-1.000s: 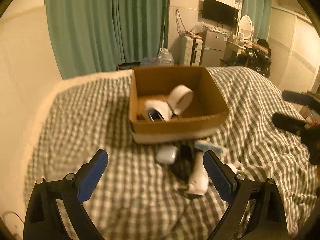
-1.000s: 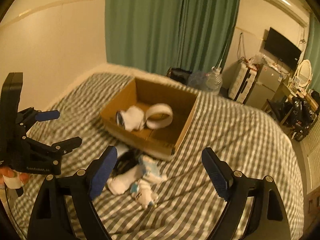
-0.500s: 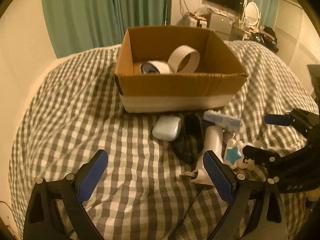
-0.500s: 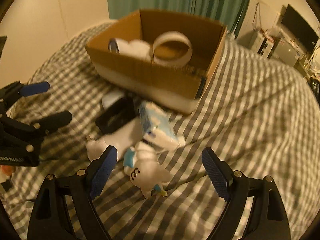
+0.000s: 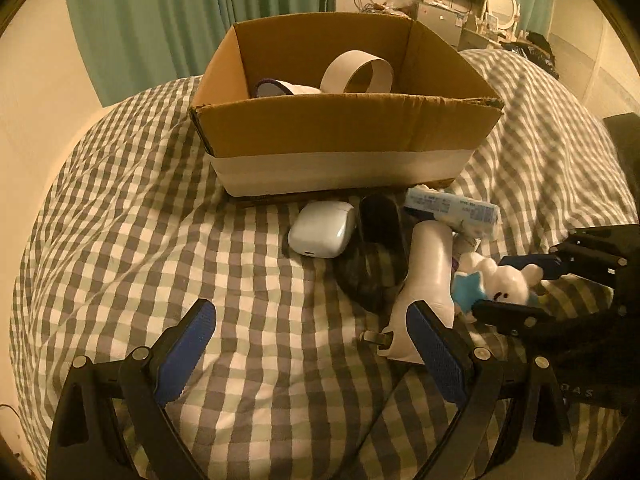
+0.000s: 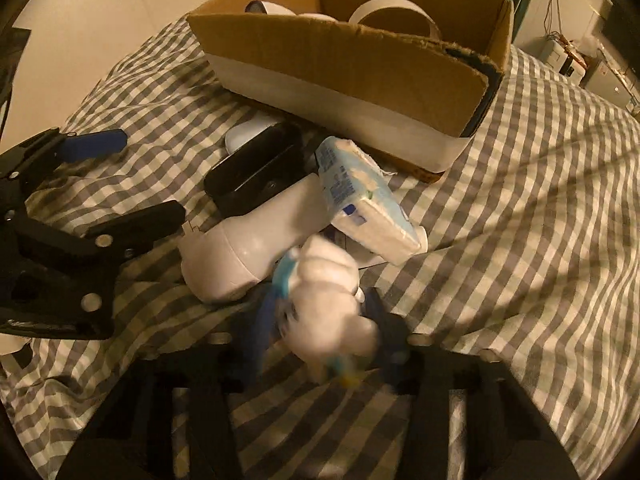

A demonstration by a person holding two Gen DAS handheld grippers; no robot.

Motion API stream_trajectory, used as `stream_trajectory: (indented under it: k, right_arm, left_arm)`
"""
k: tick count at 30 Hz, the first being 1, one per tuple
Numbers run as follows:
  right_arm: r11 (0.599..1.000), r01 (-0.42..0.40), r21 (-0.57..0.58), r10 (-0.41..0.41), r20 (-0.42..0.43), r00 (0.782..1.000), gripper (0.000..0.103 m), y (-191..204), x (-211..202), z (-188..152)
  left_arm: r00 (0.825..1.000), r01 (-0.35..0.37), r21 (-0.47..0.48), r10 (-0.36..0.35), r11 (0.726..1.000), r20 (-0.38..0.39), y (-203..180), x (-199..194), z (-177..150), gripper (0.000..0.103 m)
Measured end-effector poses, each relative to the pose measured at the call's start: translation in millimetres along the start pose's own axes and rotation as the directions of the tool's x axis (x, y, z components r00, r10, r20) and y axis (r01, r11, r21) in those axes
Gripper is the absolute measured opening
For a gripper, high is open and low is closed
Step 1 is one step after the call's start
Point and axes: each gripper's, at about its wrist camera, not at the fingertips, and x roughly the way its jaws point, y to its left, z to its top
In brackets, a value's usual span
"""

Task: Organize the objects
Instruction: 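Grasp the white plush toy with the right tool while the left tool grasps the black case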

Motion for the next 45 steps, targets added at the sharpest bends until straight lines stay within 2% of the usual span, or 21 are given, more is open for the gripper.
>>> stream_trajectory:
  k: [7, 9, 11, 13, 15, 22, 23, 24, 28, 30, 38, 45]
  right_arm:
    - [0.999, 0.045, 0.027, -0.047, 0.096, 0.994, 0.042, -5.2, -25.8, -6.6]
    - [0.995, 0.083, 0.050, -0.089, 0.139, 0.986, 0.042, -9.6, -36.1, -6.8]
    - [0.992, 0.113, 0.062, -0.121, 0.160, 0.980, 0.042, -12.6, -41.0, -6.5]
    - [0.992, 0.100, 0.079, -0.112, 0.164, 0.980, 0.042, -20.5, -44.8, -10.8]
    - [0.993, 0.078, 0.092, -0.092, 0.163, 0.982, 0.042, -24.8, -43.5, -10.8]
    - [0.994, 0.072, 0.080, -0.084, 0.164, 0.983, 0.042, -19.5, -37.7, -9.9]
    - [0.994, 0.070, 0.082, -0.082, 0.163, 0.983, 0.042, -20.1, -37.2, -10.2]
    - [0.994, 0.068, 0.082, -0.081, 0.163, 0.983, 0.042, -20.4, -37.2, -10.9]
    - [0.994, 0.069, 0.080, -0.081, 0.156, 0.984, 0.042, -19.0, -34.6, -12.3]
    - [0.994, 0.080, 0.076, -0.091, 0.149, 0.985, 0.042, -16.7, -32.6, -14.4]
    - [0.990, 0.114, 0.088, -0.127, 0.159, 0.979, 0.042, -8.1, -44.4, -22.1]
    - [0.987, 0.133, 0.093, -0.148, 0.184, 0.972, 0.042, 3.2, -66.6, -29.1]
  left_arm:
    - [1.000, 0.023, -0.030, -0.023, 0.999, -0.010, -2.5, 10.3, 7.8, 0.098]
    - [1.000, 0.027, -0.042, -0.028, 0.999, -0.006, -2.7, 13.7, 11.0, 0.098]
    - [1.000, 0.027, -0.050, -0.028, 0.998, -0.006, -3.6, 18.3, 14.7, 0.093]
    - [0.999, 0.045, -0.057, -0.045, 0.997, -0.015, -4.9, 25.1, 19.3, 0.090]
    - [0.998, 0.052, -0.055, -0.054, 0.997, -0.034, -9.0, 32.1, 22.5, 0.080]
    - [0.994, 0.087, -0.014, -0.088, 0.996, -0.059, -27.3, 50.4, 31.1, 0.057]
    - [0.993, 0.106, -0.011, -0.106, 0.994, -0.059, -28.7, 50.8, 32.0, 0.043]
    - [0.991, 0.123, -0.007, -0.123, 0.992, -0.060, -30.3, 50.5, 32.5, 0.043]
    - [0.993, 0.107, 0.022, -0.106, 0.994, -0.051, -34.9, 43.6, 29.7, 0.039]
    - [0.993, 0.107, 0.024, -0.106, 0.994, -0.046, -34.2, 37.8, 27.8, 0.028]
    - [0.995, 0.090, 0.025, -0.089, 0.996, -0.036, -25.6, 10.6, 12.9, 0.027]
    - [0.996, 0.089, -0.016, -0.088, 0.996, 0.029, -0.2, -21.1, 13.6, 0.027]
